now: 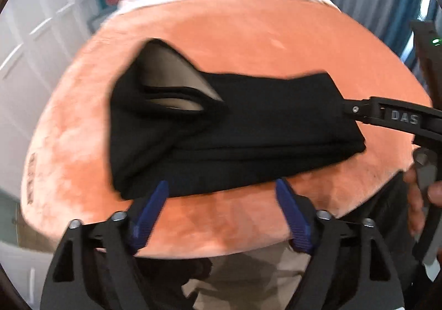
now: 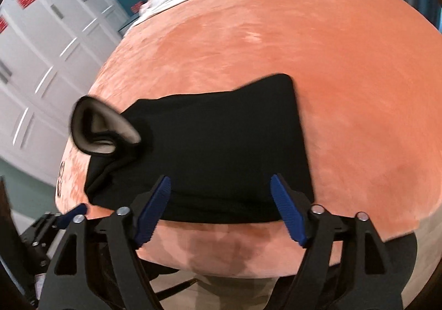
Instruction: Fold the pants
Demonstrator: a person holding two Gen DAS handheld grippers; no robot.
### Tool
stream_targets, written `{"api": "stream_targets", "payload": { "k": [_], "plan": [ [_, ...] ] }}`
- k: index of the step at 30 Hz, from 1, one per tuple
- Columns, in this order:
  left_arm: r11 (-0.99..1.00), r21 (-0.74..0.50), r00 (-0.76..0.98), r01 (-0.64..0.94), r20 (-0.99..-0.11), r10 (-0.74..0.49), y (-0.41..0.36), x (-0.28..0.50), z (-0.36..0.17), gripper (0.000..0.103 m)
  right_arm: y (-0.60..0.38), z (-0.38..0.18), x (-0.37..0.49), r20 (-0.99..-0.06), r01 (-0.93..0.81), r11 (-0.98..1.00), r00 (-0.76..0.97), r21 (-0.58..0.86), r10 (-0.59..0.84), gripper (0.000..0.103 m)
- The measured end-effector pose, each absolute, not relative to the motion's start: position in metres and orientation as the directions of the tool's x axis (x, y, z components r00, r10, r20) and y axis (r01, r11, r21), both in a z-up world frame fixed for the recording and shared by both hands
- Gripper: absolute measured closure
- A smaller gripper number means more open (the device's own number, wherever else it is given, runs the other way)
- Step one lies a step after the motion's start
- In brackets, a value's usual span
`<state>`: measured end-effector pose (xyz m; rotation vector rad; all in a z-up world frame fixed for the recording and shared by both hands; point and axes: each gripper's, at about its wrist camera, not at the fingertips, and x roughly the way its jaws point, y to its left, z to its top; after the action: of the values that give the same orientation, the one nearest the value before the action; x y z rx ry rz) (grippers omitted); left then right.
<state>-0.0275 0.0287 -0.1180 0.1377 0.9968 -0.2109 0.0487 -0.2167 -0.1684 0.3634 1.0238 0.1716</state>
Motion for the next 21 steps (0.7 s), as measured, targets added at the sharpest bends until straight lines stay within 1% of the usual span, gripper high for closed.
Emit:
{"api": "stream_targets", "payload": {
  "k": [1, 2, 3, 5, 6, 8, 11, 13, 14, 15, 16, 17, 18, 20, 21],
  "plan": [
    [0.982, 0.009, 0.539, 0.191, -0.837, -0.097, 0.045, -0.032, -0.112, 0.02, -0.203, -0.163, 0.057, -0.796, -0.023, 0.928, 0.506, 0.371, 0.331, 0.024],
    [0.99, -0.006, 0.542, 0.143, -0.836, -0.083, 0.06, -0.034, -0.109, 0.02, -0.189, -0.158, 0.064, -0.796, -0.07, 0.93, 0.497, 0.362, 0.347, 0.016],
    [0.994, -0.016, 0.542, 0.107, -0.837, -0.072, 0.068, -0.034, -0.107, 0.02, -0.174, -0.155, 0.074, -0.796, -0.115, 0.929, 0.486, 0.351, 0.361, 0.012],
    [0.999, -0.048, 0.537, 0.012, -0.842, -0.047, 0.095, -0.032, -0.105, 0.02, -0.135, -0.153, 0.099, -0.794, -0.232, 0.916, 0.457, 0.327, 0.4, 0.01],
    [0.998, -0.061, 0.538, -0.023, -0.842, -0.039, 0.105, -0.03, -0.103, 0.02, -0.12, -0.155, 0.108, -0.801, -0.264, 0.914, 0.447, 0.309, 0.399, 0.009],
    [0.993, -0.062, 0.54, -0.096, -0.841, -0.001, 0.129, -0.027, -0.101, 0.02, -0.085, -0.163, 0.13, -0.832, -0.342, 0.913, 0.421, 0.224, 0.361, 0.009],
    [0.988, -0.039, 0.55, -0.151, -0.833, 0.051, 0.151, -0.026, -0.098, 0.02, -0.038, -0.187, 0.155, -0.881, -0.459, 0.881, 0.366, 0.11, 0.301, 0.008],
    [0.984, -0.04, 0.552, -0.174, -0.832, 0.064, 0.164, -0.026, -0.098, 0.02, -0.022, -0.198, 0.163, -0.891, -0.501, 0.861, 0.348, 0.088, 0.293, 0.008],
    [0.982, -0.046, 0.549, -0.186, -0.833, 0.065, 0.171, -0.025, -0.099, 0.02, -0.018, -0.204, 0.168, -0.893, -0.501, 0.857, 0.323, 0.12, 0.314, 0.024],
    [0.98, -0.048, 0.544, -0.193, -0.837, 0.066, 0.178, -0.025, -0.099, 0.02, -0.016, -0.209, 0.176, -0.9, -0.465, 0.865, 0.268, 0.19, 0.342, 0.041],
    [0.979, -0.049, 0.54, -0.196, -0.839, 0.066, 0.181, -0.025, -0.099, 0.02, -0.017, -0.207, 0.181, -0.901, -0.428, 0.877, 0.257, 0.219, 0.35, 0.053],
    [0.978, -0.049, 0.536, -0.204, -0.841, 0.07, 0.185, -0.025, -0.1, 0.02, -0.02, -0.2, 0.184, -0.887, -0.398, 0.876, 0.251, 0.272, 0.389, 0.075],
    [0.976, -0.052, 0.533, -0.213, -0.843, 0.072, 0.189, -0.024, -0.1, 0.02, -0.029, -0.187, 0.187, -0.849, -0.342, 0.857, 0.233, 0.385, 0.474, 0.079],
    [0.973, -0.07, 0.537, -0.221, -0.841, 0.061, 0.194, -0.024, -0.098, 0.02, -0.056, -0.16, 0.185, -0.736, -0.253, 0.773, 0.242, 0.581, 0.632, 0.085],
    [0.97, -0.086, 0.543, -0.225, -0.838, 0.052, 0.197, -0.023, -0.096, 0.02, -0.074, -0.146, 0.181, -0.667, -0.208, 0.717, 0.265, 0.665, 0.696, 0.091]
  ]
}}
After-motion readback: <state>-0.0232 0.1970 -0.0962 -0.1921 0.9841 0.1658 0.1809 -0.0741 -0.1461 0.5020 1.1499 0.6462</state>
